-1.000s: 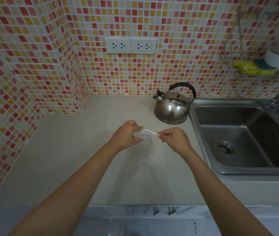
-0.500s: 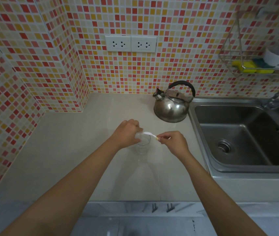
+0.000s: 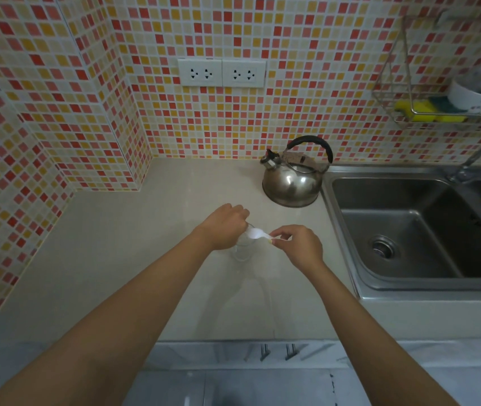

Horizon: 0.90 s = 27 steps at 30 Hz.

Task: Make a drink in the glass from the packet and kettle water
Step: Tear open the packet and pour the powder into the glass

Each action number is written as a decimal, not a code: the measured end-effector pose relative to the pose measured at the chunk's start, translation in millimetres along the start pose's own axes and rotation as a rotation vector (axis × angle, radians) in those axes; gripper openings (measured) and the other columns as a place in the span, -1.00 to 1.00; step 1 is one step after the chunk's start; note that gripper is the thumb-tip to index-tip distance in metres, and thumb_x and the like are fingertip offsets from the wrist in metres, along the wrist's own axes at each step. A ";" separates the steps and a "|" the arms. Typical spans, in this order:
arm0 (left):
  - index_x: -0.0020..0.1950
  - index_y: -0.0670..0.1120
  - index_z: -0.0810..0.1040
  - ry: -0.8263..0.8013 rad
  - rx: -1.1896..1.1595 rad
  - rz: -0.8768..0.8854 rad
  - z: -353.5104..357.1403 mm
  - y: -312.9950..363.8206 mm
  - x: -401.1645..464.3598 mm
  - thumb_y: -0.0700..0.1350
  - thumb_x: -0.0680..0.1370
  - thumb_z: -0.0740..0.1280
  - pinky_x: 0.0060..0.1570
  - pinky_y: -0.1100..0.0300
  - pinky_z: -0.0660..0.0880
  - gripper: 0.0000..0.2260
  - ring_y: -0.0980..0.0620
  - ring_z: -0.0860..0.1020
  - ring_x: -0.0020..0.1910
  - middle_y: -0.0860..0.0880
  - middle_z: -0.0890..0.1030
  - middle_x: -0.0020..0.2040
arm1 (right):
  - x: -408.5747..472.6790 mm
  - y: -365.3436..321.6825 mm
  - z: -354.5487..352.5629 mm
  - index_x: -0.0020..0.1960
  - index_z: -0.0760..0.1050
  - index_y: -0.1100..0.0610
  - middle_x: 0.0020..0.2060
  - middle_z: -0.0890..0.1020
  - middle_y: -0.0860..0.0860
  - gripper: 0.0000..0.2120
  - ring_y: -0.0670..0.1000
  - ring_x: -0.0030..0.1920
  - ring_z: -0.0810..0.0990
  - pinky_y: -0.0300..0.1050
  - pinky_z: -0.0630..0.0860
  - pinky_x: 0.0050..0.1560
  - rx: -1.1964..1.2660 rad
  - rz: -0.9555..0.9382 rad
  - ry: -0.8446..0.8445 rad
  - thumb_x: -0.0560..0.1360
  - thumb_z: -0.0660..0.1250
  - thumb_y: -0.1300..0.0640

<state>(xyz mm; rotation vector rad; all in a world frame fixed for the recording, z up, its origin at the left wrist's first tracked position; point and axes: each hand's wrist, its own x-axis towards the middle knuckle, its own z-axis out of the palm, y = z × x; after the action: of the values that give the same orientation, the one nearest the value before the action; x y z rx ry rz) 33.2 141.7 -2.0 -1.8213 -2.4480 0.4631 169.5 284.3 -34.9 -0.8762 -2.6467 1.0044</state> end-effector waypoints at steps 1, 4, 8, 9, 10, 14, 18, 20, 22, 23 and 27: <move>0.11 -0.16 0.59 -0.002 0.029 0.018 -1.0 0.1 1.3 -0.21 0.51 0.26 0.00 0.08 0.37 -0.79 -0.11 0.47 0.08 -0.13 0.54 0.09 | -0.3 0.3 -0.1 -0.05 0.66 -0.05 -0.28 0.56 -0.13 -0.87 -0.07 -0.25 0.54 -0.30 0.30 -0.39 -0.012 -0.003 0.003 0.41 0.45 0.02; 0.11 -0.12 0.60 -0.030 0.120 0.085 -4.7 2.3 5.4 -0.19 0.53 0.28 0.03 0.09 0.36 -0.80 -0.10 0.47 0.08 -0.11 0.55 0.09 | -0.5 1.5 0.1 -0.03 0.65 -0.06 -0.18 0.63 -0.08 -0.86 -0.08 -0.20 0.54 -0.33 0.28 -0.38 -0.068 -0.031 0.014 0.41 0.44 0.01; 0.13 -0.14 0.59 -0.051 0.231 0.141 -9.4 7.0 11.4 -0.22 0.51 0.32 0.07 0.06 0.37 -0.79 -0.12 0.47 0.10 -0.13 0.56 0.12 | -0.1 1.8 -0.1 -0.01 0.65 -0.05 -0.07 0.68 -0.04 -0.85 -0.09 -0.17 0.53 -0.26 0.36 -0.30 -0.125 -0.060 0.024 0.42 0.43 0.02; 0.15 -0.15 0.59 -0.056 0.253 0.151 -10.1 8.2 12.6 -0.21 0.50 0.33 0.09 0.06 0.37 -0.77 -0.12 0.47 0.10 -0.14 0.56 0.13 | -0.3 2.0 0.0 -0.01 0.65 -0.04 -0.06 0.68 -0.04 -0.85 -0.07 -0.15 0.56 -0.24 0.39 -0.25 -0.135 -0.063 0.026 0.42 0.43 0.02; 0.17 -0.15 0.58 -0.065 0.275 0.160 -10.6 9.4 13.6 -0.21 0.50 0.35 0.11 0.05 0.37 -0.75 -0.12 0.48 0.10 -0.14 0.56 0.14 | -0.6 2.3 0.2 -0.01 0.65 -0.04 -0.06 0.68 -0.04 -0.85 -0.06 -0.13 0.58 -0.22 0.41 -0.22 -0.144 -0.063 0.028 0.42 0.43 0.02; 0.19 -0.16 0.56 -0.106 0.325 0.179 -11.2 13.6 15.2 -0.18 0.50 0.39 0.14 0.07 0.38 -0.73 -0.10 0.50 0.09 -0.14 0.61 0.12 | -1.4 2.4 0.8 -0.01 0.64 -0.05 -0.07 0.69 -0.03 -0.85 -0.10 -0.18 0.53 -0.24 0.37 -0.24 -0.140 -0.067 0.034 0.42 0.43 0.02; 0.21 -0.15 0.56 -0.092 0.350 0.174 -11.1 14.6 15.1 -0.15 0.49 0.41 0.17 0.06 0.38 -0.70 -0.10 0.49 0.12 -0.13 0.59 0.14 | -0.9 0.1 -0.3 0.01 0.64 -0.04 -0.06 0.69 -0.03 -0.84 -0.07 -0.14 0.58 -0.25 0.34 -0.26 -0.159 -0.081 0.037 0.43 0.42 0.03; 0.22 -0.15 0.55 -0.087 0.365 0.182 -12.0 14.3 15.6 -0.14 0.49 0.41 0.16 0.05 0.38 -0.69 -0.10 0.49 0.12 -0.14 0.59 0.15 | -0.8 -1.1 -1.0 0.02 0.64 -0.03 -0.06 0.68 -0.01 -0.84 -0.04 -0.12 0.60 -0.24 0.37 -0.24 -0.176 -0.085 0.035 0.44 0.42 0.04; 0.21 -0.15 0.55 -0.095 0.357 0.177 -13.6 13.4 15.2 -0.15 0.49 0.41 0.12 0.07 0.39 -0.70 -0.09 0.49 0.10 -0.14 0.59 0.14 | -0.9 -1.6 -1.1 0.03 0.64 -0.03 -0.05 0.68 -0.01 -0.83 -0.03 -0.11 0.60 -0.22 0.39 -0.22 -0.185 -0.089 0.029 0.44 0.42 0.05; 0.21 -0.16 0.55 -0.095 0.355 0.173 -14.3 12.7 14.7 -0.15 0.49 0.41 0.11 0.08 0.39 -0.70 -0.09 0.49 0.09 -0.14 0.59 0.13 | -1.0 -1.7 -1.0 0.03 0.64 -0.03 -0.05 0.68 -0.01 -0.83 -0.02 -0.11 0.60 -0.22 0.40 -0.22 -0.187 -0.091 0.026 0.44 0.42 0.05; 0.22 -0.16 0.55 -0.070 0.372 0.183 -14.0 10.7 12.3 -0.16 0.48 0.41 0.13 0.06 0.38 -0.69 -0.10 0.48 0.11 -0.14 0.58 0.15 | -1.8 -2.2 -1.3 0.02 0.64 -0.03 -0.07 0.67 -0.01 -0.83 -0.02 -0.12 0.60 -0.22 0.38 -0.22 -0.185 -0.099 0.024 0.44 0.42 0.05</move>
<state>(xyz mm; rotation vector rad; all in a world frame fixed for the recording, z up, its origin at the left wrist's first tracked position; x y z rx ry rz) 42.5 158.9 6.9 -1.8930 -2.0615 0.9378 170.5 282.7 -32.4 -0.7770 -2.7659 0.7306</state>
